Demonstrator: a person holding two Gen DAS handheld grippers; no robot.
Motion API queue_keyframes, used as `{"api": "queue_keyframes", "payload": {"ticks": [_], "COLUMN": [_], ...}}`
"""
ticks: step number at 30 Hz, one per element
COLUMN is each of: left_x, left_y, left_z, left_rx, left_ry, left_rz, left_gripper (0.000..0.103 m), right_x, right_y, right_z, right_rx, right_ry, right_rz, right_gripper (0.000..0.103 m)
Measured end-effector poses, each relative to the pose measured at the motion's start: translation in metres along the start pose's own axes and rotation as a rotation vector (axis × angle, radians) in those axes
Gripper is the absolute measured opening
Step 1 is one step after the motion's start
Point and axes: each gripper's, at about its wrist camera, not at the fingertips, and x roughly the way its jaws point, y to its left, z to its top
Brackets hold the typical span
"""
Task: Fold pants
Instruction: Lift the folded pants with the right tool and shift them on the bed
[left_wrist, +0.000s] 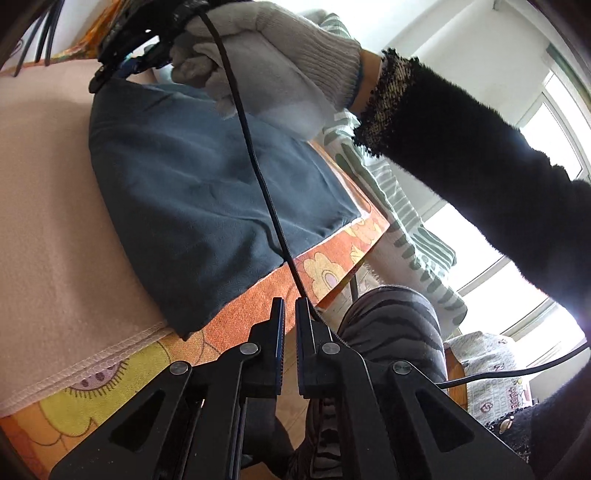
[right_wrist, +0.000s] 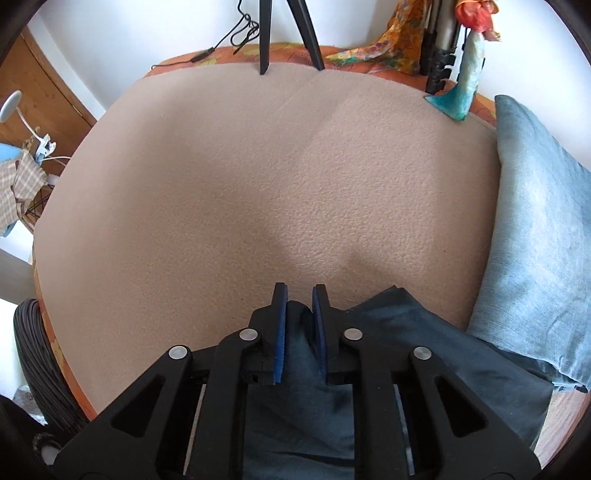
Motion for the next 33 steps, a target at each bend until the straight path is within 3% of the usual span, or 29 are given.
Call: {"api": "queue_keyframes", "payload": {"ticks": [5,7,8,9,12,15,20,26,33], "left_x": [-0.023,-0.033,-0.039,-0.044,-0.056,-0.056,-0.046,-0.022,0.002], "left_y": [0.004,0.008,0.011,0.015,0.031,0.047,0.076,0.093,0.102], "left_z": [0.012,0.015,0.017,0.019,0.029,0.04,0.063,0.085,0.099], "left_rx": [0.0,-0.001,-0.009,-0.02,-0.058,-0.112,-0.218,-0.26,-0.276], "left_ry": [-0.033,-0.047,-0.056,-0.068,-0.094,-0.106,-0.103,-0.083,-0.05], "left_rz": [0.026,0.042,0.047,0.049,0.049,0.05,0.014,0.021,0.048], "left_gripper": [0.02,0.034,0.053,0.064,0.064,0.065,0.065,0.065,0.065], "right_x": [-0.061,-0.087,-0.1,-0.112,-0.144,-0.165,-0.171,-0.153,-0.119], "right_y": [-0.021,-0.033,-0.04,-0.048,-0.076,-0.104,-0.152,-0.18,-0.182], "right_z": [-0.018,-0.033,-0.043,-0.052,-0.087,-0.125,-0.192,-0.246,-0.261], "right_rx": [0.09,0.136,0.164,0.189,0.283,0.372,0.512,0.633,0.645], "right_ry": [-0.137,-0.192,-0.217,-0.237,-0.292,-0.318,-0.267,-0.248,-0.221], "right_rz": [0.035,0.029,0.031,0.039,0.034,0.014,0.003,0.15,0.3], "right_gripper": [0.045,0.055,0.057,0.062,0.077,0.083,0.085,0.085,0.085]}}
